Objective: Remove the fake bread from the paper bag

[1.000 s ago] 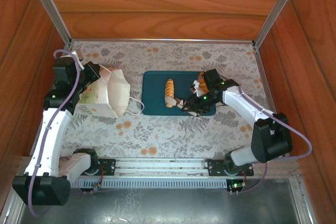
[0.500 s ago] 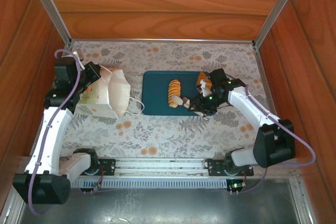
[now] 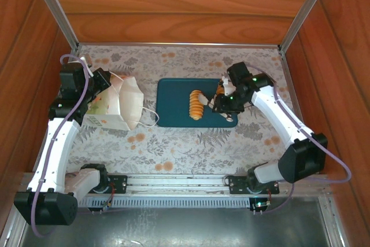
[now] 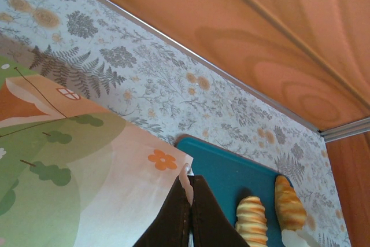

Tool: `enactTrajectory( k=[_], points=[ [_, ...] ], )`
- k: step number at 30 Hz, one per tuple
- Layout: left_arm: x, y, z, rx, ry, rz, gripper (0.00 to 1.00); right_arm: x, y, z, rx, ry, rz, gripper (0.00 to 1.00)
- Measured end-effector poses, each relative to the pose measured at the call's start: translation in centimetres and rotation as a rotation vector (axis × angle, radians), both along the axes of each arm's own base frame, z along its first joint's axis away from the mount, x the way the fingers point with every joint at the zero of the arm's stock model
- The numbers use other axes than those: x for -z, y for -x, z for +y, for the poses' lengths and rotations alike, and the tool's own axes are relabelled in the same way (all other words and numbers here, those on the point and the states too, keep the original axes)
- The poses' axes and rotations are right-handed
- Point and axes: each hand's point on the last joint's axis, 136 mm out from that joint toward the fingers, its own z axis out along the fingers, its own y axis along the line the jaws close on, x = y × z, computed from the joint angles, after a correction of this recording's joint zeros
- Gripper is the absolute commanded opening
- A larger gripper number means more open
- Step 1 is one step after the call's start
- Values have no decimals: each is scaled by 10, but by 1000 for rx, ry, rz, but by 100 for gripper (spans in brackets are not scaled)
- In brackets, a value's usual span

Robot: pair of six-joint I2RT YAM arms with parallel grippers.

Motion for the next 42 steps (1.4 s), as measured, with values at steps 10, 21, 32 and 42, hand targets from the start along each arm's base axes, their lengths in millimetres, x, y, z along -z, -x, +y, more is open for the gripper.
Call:
enactTrajectory(
  k=[10,21,32,42],
  points=[
    [0,0,-2,12,-3,-2,0,3,-13,30,-63,151,5,53],
    [0,0,-2,20,-16,-7,0,29,-17,41,-88,236,76,51],
    [0,0,-2,19,-16,-6,0,39,-16,42,-97,247,94,44],
    [0,0,-2,19,-15,-6,0,41,-17,43,-99,249,96,39]
  ],
)
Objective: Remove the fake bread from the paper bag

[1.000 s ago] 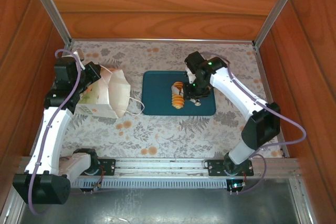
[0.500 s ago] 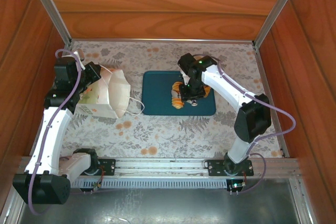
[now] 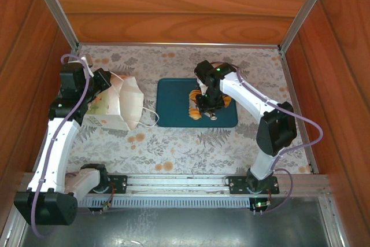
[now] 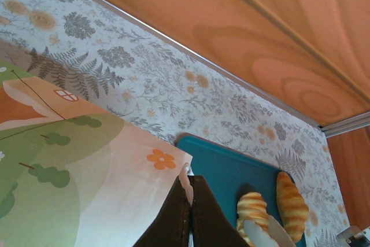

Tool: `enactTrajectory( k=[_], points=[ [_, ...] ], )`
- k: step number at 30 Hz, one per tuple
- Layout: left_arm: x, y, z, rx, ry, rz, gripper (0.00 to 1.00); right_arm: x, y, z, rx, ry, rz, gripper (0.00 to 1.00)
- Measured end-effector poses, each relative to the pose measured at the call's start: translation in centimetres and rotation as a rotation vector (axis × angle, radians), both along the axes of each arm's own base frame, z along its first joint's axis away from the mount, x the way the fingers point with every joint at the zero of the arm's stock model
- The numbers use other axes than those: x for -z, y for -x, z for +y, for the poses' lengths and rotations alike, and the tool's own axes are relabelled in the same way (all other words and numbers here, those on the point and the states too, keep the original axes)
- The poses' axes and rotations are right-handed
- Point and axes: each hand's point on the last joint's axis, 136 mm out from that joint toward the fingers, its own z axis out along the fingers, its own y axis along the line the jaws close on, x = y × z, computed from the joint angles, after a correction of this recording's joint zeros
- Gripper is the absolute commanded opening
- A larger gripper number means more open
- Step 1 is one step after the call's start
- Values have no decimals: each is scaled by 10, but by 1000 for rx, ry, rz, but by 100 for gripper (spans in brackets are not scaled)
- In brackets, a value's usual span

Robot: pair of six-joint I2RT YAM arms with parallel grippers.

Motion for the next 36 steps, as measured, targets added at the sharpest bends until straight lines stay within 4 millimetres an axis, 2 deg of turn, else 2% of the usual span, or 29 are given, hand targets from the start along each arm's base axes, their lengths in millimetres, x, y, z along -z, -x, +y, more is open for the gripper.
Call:
enactTrajectory(
  k=[6,13,17,24,29,36],
  points=[
    [0,0,0,0,0,0,0,-1,-7,-7,-3,8,-14,39],
    [0,0,-1,6,5,1,0,-11,-29,-25,0,31,-65,39],
    [0,0,-1,4,9,2,0,-6,-39,-33,0,57,-59,39],
    [0,0,-1,3,11,3,0,-5,-47,-41,-21,54,-60,40],
    [-1,1,-1,3,11,-1,0,-6,-60,-48,-18,55,-75,40],
    [-5,3,-1,3,12,-12,0,-5,-63,-55,-23,56,-71,41]
  ],
)
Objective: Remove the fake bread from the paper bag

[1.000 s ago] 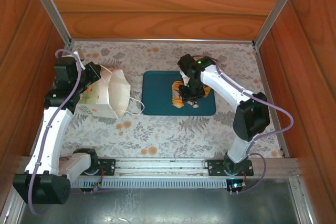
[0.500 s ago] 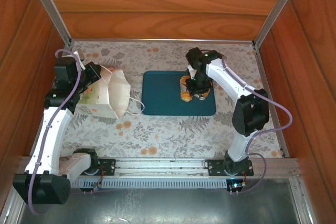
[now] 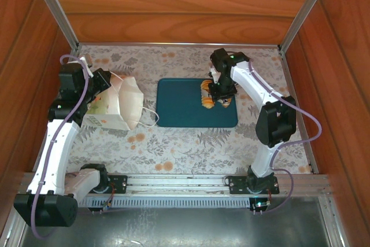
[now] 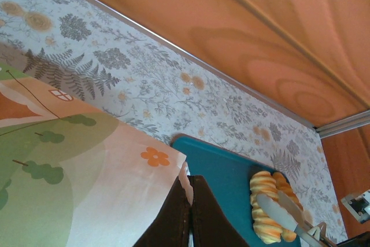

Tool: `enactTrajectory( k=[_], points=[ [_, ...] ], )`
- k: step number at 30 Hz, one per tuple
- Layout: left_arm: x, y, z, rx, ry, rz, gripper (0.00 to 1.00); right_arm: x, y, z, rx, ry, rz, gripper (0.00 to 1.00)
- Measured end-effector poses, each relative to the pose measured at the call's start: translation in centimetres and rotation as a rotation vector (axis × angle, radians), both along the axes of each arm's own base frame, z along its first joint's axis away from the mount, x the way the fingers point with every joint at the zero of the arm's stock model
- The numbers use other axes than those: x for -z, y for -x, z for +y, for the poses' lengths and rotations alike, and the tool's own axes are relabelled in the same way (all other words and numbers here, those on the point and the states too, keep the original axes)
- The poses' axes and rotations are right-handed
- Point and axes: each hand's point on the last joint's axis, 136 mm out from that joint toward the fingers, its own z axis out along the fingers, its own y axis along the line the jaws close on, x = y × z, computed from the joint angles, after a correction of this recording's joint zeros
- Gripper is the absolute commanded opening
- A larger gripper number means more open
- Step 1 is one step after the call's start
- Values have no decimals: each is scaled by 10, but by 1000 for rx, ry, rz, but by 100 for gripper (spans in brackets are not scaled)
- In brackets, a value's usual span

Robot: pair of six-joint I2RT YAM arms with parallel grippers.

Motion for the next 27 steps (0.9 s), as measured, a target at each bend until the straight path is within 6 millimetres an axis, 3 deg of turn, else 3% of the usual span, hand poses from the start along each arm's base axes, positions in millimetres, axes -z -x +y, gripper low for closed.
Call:
enactTrajectory(
  k=[17,27],
  points=[
    [-2,1,0,-6,12,-1,0,-3,-6,-7,-1,7,-15,47],
    [-2,1,0,-5,12,-1,0,1,-5,-7,-38,15,0,39]
  ],
)
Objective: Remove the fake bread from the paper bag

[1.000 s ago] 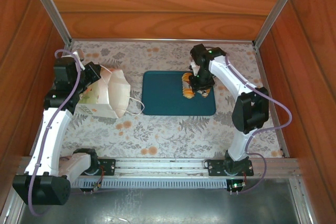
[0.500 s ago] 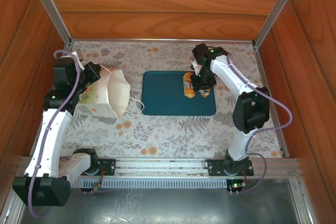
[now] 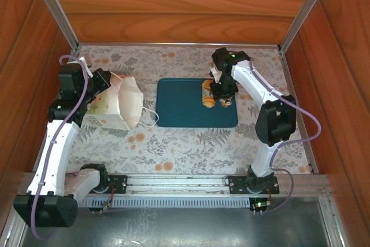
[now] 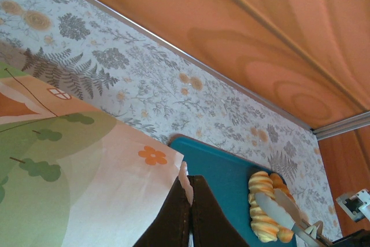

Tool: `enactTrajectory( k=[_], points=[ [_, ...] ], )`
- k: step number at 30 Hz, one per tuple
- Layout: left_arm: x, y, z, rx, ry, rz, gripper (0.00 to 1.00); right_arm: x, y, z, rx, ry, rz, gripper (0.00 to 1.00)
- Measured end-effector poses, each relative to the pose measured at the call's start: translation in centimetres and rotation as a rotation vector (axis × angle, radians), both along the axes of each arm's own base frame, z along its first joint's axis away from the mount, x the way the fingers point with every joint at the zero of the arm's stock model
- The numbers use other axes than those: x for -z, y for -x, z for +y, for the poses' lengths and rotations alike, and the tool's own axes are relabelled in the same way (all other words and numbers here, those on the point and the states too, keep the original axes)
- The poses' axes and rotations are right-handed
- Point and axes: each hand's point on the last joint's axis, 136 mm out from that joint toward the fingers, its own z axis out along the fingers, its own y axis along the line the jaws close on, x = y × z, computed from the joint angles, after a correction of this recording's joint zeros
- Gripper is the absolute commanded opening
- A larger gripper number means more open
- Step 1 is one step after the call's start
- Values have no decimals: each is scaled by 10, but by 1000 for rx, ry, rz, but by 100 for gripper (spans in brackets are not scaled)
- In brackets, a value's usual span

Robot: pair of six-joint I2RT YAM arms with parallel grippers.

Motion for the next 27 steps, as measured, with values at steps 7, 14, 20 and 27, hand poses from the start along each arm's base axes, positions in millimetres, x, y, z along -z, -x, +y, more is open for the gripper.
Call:
enactTrajectory(
  k=[7,14,20,27],
  points=[
    [0,0,0,0,0,0,0,1,-1,-1,-49,11,-4,40],
    [0,0,0,-1,0,0,0,3,-2,-5,-74,33,-7,44],
    [0,0,-1,3,2,0,0,3,-3,-4,-79,30,-10,48],
    [0,0,-1,3,2,-1,0,-3,-4,-2,-77,17,-31,50]
  ],
)
